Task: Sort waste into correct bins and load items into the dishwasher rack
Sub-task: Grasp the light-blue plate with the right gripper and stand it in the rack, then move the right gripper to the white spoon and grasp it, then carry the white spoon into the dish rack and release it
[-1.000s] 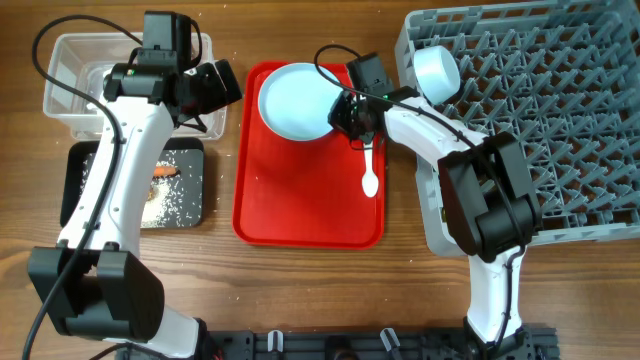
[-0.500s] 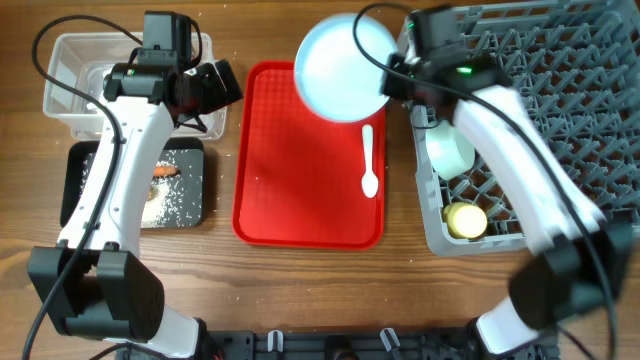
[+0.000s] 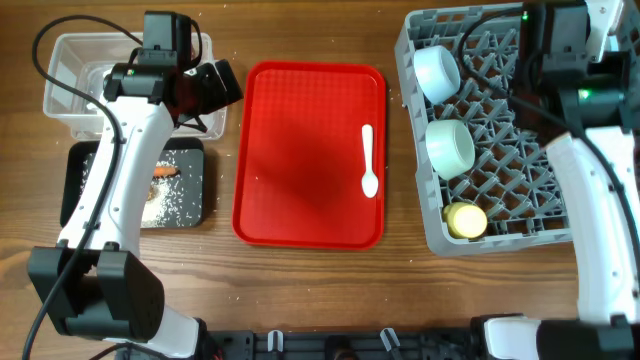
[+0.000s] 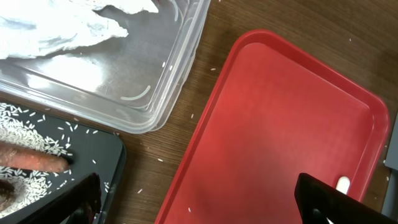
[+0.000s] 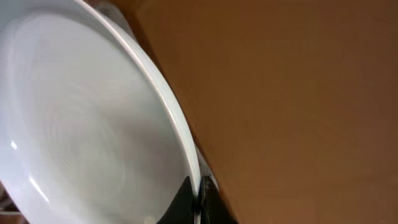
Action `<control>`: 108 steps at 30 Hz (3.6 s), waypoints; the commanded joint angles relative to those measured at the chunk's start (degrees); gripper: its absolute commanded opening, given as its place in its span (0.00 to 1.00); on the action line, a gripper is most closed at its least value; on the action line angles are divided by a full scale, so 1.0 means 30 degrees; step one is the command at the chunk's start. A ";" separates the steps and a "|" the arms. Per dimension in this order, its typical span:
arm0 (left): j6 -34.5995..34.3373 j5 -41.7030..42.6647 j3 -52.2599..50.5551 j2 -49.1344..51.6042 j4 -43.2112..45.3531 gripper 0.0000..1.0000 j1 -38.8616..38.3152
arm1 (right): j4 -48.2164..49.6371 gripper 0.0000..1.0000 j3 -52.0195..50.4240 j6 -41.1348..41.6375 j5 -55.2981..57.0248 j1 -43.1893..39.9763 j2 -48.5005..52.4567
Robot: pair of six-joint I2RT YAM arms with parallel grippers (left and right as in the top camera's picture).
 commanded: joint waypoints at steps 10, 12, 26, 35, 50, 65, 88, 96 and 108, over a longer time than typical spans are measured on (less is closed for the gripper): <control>-0.0321 -0.0182 0.0160 -0.0029 0.0051 1.00 0.0087 | 0.1144 0.58 0.0036 -0.1894 -0.2251 -0.0291 0.5180; -0.0313 -0.0182 0.0160 -0.0029 0.0051 1.00 0.0080 | 0.1202 1.00 0.0044 -0.1457 -0.3300 -0.0291 0.5180; -0.0313 -0.0175 0.0160 -0.0029 0.0117 1.00 0.0087 | 0.3147 1.00 -0.0044 0.6222 -2.9616 0.2229 -0.0211; -0.0313 -0.0175 0.0160 -0.0029 0.0117 1.00 0.0080 | 0.0291 0.95 -0.0270 0.8575 -2.2367 0.8123 0.8240; -0.0313 -0.0175 0.0160 -0.0029 0.0117 1.00 0.0087 | -0.0816 0.81 -0.3111 0.7679 -2.2156 0.8167 1.0856; -0.0313 -0.0175 0.0160 -0.0029 0.0117 1.00 0.0080 | -0.0495 0.27 -0.3104 0.7745 -2.2163 0.8160 1.0856; -0.0313 -0.0175 0.0160 -0.0029 0.0117 1.00 0.0080 | -0.5982 0.04 0.0831 0.7970 -1.8484 0.4218 0.0510; -0.0313 -0.0175 0.0160 -0.0029 0.0117 1.00 0.0087 | -0.4459 0.04 -0.0954 0.3752 -1.6946 -0.2448 0.0466; -0.0313 -0.0175 0.0160 -0.0029 0.0117 1.00 0.0087 | -0.5020 0.74 -0.0954 0.3643 -1.7114 -0.3759 0.1770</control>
